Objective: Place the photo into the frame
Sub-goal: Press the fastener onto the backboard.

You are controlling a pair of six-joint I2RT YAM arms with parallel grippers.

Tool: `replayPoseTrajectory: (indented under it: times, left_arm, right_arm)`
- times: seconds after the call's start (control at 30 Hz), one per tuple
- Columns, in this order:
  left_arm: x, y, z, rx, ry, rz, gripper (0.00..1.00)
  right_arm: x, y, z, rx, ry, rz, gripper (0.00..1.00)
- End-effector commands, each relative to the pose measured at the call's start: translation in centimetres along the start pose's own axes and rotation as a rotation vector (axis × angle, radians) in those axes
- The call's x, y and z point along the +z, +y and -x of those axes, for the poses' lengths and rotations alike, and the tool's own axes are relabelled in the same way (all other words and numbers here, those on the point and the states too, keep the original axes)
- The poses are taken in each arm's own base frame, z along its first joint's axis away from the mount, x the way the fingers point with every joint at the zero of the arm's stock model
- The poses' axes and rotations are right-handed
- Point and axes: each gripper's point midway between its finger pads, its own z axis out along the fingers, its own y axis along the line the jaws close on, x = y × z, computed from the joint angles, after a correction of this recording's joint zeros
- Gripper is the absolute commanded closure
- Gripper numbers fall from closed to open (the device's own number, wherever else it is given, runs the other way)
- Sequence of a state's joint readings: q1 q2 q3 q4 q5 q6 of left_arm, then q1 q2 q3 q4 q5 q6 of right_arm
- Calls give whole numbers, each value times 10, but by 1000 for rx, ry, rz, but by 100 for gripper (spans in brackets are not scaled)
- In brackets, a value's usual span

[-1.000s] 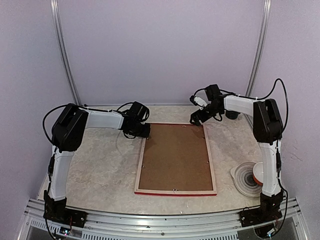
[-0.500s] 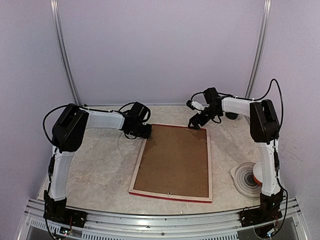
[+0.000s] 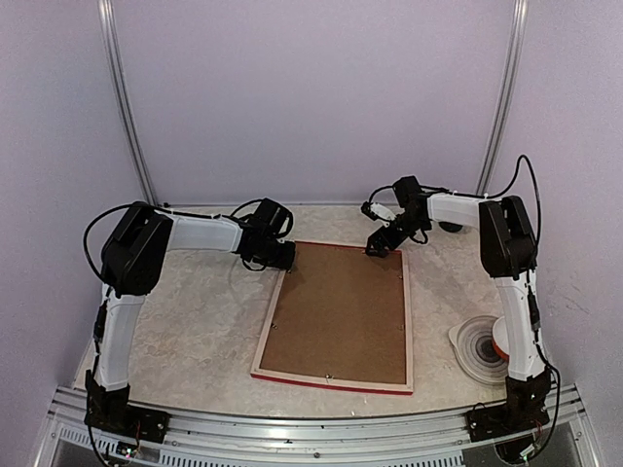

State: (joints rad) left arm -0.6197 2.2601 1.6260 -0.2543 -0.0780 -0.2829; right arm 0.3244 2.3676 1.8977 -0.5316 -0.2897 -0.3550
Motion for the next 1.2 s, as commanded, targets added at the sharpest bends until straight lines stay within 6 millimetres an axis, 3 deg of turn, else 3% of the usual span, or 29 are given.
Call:
replayPoseTrajectory:
  times: [0.0, 0.4, 0.7, 0.97, 1.17]
  left_arm:
    - [4, -6, -17, 13, 59, -15, 74]
    - [5, -6, -18, 8, 62, -16, 74]
    - [4, -6, -18, 7, 60, -17, 74]
    - [3, -7, -16, 4, 56, -21, 74]
    - [2, -6, -15, 2, 55, -19, 74]
  right_arm:
    - [10, 6, -12, -3, 39, 29, 6]
    - [21, 18, -10, -23, 43, 49, 6]
    - [29, 14, -17, -19, 77, 21, 10]
    - [27, 12, -18, -16, 87, 20, 29]
    - [25, 8, -12, -6, 74, 19, 56]
